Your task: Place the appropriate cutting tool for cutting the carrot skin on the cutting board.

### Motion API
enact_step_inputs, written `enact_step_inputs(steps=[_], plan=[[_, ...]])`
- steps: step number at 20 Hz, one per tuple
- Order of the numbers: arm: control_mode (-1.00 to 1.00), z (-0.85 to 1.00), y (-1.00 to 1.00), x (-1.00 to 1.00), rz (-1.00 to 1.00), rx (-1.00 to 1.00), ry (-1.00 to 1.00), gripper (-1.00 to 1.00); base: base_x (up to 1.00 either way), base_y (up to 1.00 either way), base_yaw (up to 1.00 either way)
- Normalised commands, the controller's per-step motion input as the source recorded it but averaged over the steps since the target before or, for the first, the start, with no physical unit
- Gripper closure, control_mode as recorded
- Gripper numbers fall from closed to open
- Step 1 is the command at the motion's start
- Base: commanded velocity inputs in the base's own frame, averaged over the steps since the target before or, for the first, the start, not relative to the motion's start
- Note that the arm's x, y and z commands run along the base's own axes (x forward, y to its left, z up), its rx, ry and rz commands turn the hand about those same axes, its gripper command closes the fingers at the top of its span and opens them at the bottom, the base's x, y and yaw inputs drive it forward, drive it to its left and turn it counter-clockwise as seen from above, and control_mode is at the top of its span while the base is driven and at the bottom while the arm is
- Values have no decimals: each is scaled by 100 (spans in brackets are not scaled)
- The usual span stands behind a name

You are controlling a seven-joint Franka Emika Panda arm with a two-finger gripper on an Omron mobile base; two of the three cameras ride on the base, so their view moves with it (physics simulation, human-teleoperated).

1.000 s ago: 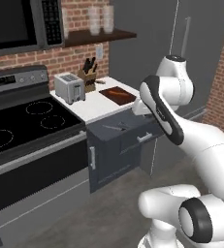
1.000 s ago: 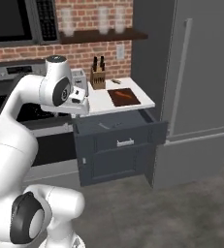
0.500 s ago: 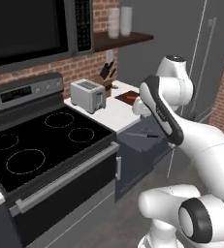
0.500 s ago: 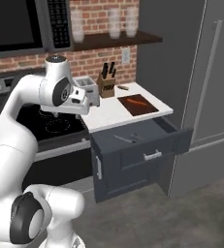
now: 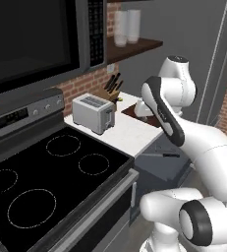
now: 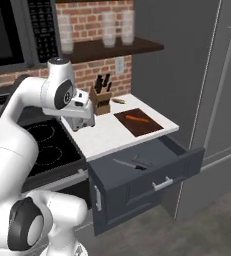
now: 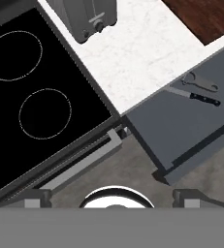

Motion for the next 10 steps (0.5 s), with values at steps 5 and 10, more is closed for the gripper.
enact_step_inputs(steps=[5, 10], plan=[[100, 0, 0, 0, 0, 0, 0, -100, 18, -2, -20], [100, 0, 0, 0, 0, 0, 0, -100, 3, 0, -20]])
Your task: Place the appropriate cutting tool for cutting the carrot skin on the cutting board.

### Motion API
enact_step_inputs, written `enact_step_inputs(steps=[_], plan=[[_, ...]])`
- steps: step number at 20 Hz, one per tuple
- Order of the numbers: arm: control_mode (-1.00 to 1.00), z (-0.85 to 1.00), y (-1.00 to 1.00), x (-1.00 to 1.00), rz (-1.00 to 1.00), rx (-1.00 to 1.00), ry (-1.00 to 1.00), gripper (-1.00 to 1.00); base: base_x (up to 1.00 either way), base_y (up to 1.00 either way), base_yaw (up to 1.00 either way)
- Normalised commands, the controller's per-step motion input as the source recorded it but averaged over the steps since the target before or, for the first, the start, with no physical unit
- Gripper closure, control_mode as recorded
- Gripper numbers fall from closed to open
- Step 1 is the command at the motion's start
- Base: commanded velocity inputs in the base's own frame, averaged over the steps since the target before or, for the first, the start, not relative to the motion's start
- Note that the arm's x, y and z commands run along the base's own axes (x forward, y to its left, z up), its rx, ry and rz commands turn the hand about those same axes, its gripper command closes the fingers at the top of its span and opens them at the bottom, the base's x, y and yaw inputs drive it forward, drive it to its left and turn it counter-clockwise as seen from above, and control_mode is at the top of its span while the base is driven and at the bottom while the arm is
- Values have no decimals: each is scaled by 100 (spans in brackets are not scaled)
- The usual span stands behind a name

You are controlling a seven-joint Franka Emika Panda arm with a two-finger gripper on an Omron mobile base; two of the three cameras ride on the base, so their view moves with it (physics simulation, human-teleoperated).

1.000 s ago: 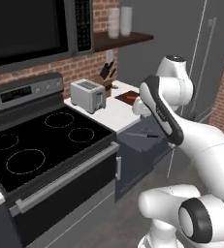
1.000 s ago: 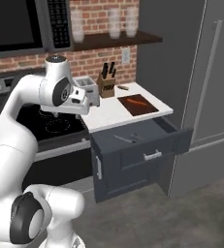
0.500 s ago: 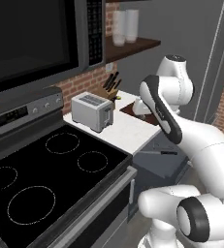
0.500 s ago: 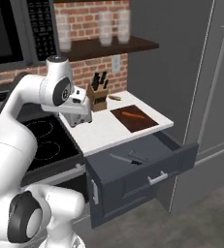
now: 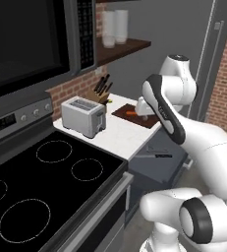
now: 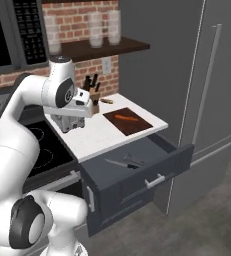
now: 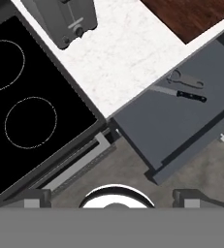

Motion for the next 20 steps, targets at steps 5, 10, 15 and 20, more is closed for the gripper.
enact_step_inputs(steps=[5, 10, 15, 20], plan=[[100, 0, 0, 0, 0, 0, 0, -100, 11, 0, -16], [100, 0, 0, 0, 0, 0, 0, -100, 4, 2, -3], [100, 0, 0, 0, 0, 0, 0, -100, 3, 0, 0], [100, 0, 0, 0, 0, 0, 0, -100, 3, 0, 0]])
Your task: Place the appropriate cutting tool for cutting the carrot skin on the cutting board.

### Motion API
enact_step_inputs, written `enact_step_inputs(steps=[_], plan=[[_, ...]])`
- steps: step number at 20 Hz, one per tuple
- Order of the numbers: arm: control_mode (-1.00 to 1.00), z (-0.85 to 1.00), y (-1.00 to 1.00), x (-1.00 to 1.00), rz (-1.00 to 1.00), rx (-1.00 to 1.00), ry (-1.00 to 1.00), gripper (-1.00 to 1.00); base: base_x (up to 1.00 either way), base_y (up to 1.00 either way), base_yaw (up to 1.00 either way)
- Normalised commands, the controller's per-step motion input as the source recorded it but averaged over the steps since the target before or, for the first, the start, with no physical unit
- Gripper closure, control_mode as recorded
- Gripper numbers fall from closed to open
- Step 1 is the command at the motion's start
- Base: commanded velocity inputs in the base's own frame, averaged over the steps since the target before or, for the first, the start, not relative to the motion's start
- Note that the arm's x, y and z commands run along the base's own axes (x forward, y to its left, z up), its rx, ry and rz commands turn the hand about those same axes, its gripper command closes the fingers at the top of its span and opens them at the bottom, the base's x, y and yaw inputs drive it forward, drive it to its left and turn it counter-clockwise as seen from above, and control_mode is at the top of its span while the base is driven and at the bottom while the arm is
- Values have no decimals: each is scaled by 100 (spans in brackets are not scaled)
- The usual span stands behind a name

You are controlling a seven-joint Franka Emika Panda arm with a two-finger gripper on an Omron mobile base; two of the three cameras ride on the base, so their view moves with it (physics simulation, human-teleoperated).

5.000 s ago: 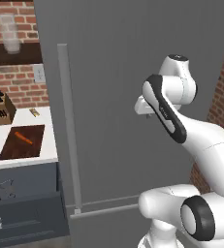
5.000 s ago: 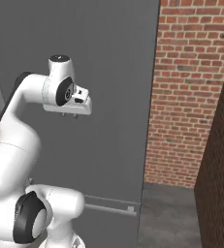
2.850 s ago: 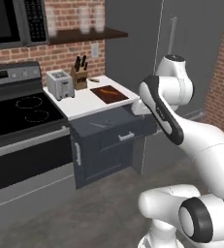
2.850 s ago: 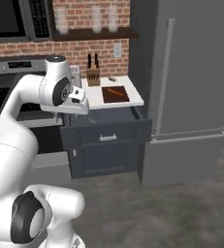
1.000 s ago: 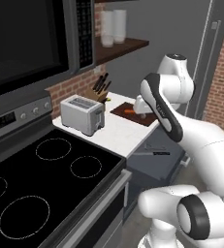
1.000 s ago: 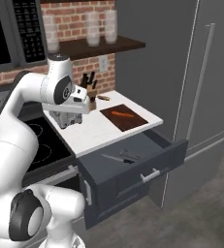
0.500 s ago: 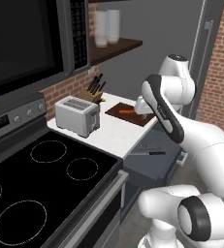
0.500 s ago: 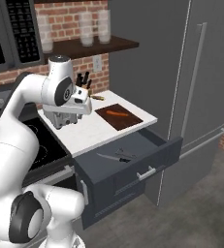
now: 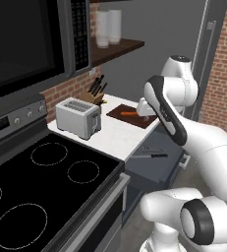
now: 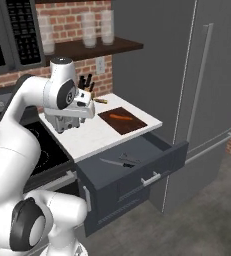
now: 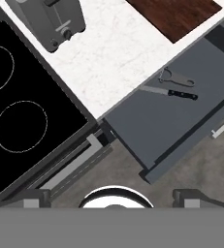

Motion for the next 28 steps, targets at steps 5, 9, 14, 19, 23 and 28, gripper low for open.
enact_step_inputs(steps=[5, 9, 14, 19, 23, 28], plan=[[-100, -2, 0, 1, 0, 0, 0, -100, 1, 0, 0], [-100, -42, -28, 28, 0, 0, 3, -100, 0, 0, 0], [-100, -68, -73, 40, 0, 0, 8, -100, 0, 0, 0], [-100, -53, -58, 29, 0, 0, 5, -100, 0, 0, 0], [-100, -39, -13, 9, 3, -4, 5, -100, 0, 0, 0], [-100, -66, 0, 0, 9, -13, 7, -100, 0, 0, 0]])
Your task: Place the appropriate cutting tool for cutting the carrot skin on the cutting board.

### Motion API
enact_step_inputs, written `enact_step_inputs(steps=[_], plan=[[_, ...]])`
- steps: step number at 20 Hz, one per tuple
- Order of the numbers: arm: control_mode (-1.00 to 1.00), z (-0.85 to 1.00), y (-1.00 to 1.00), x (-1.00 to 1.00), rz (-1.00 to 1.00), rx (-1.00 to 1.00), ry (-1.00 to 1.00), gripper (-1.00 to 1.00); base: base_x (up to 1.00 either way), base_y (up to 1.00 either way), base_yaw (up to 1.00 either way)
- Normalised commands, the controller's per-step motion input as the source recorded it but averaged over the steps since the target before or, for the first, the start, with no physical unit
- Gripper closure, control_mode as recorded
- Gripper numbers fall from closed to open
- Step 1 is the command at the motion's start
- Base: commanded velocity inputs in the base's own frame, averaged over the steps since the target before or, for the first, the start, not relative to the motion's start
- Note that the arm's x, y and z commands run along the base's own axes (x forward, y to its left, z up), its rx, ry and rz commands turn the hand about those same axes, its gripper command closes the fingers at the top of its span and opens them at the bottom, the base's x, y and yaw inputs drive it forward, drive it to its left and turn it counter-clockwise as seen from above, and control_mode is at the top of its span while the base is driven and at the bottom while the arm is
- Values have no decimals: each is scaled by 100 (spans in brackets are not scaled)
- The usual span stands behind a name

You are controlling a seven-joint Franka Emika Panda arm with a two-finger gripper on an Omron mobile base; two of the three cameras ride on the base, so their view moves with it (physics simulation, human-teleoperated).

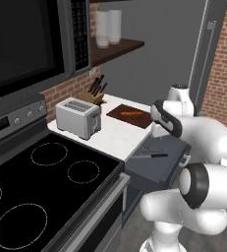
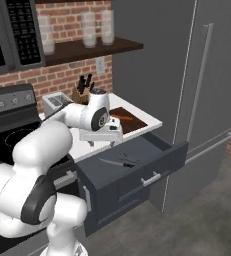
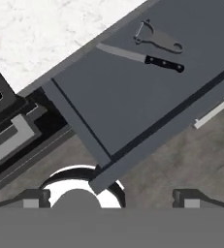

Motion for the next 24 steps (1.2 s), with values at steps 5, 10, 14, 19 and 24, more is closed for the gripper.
enact_step_inputs(steps=[5, 10, 14, 19, 24], plan=[[-100, -67, -2, 5, 13, -3, 6, -100, 0, 0, 0], [-100, -61, -1, 22, 11, 0, 3, -100, 0, 0, 0], [-100, -49, -2, 37, 10, 0, 3, -100, 0, 0, 0], [-100, -38, -24, 10, 11, 1, 2, -100, 0, 0, 0], [-100, -53, -14, 5, 11, 0, 5, -100, 0, 0, 0]])
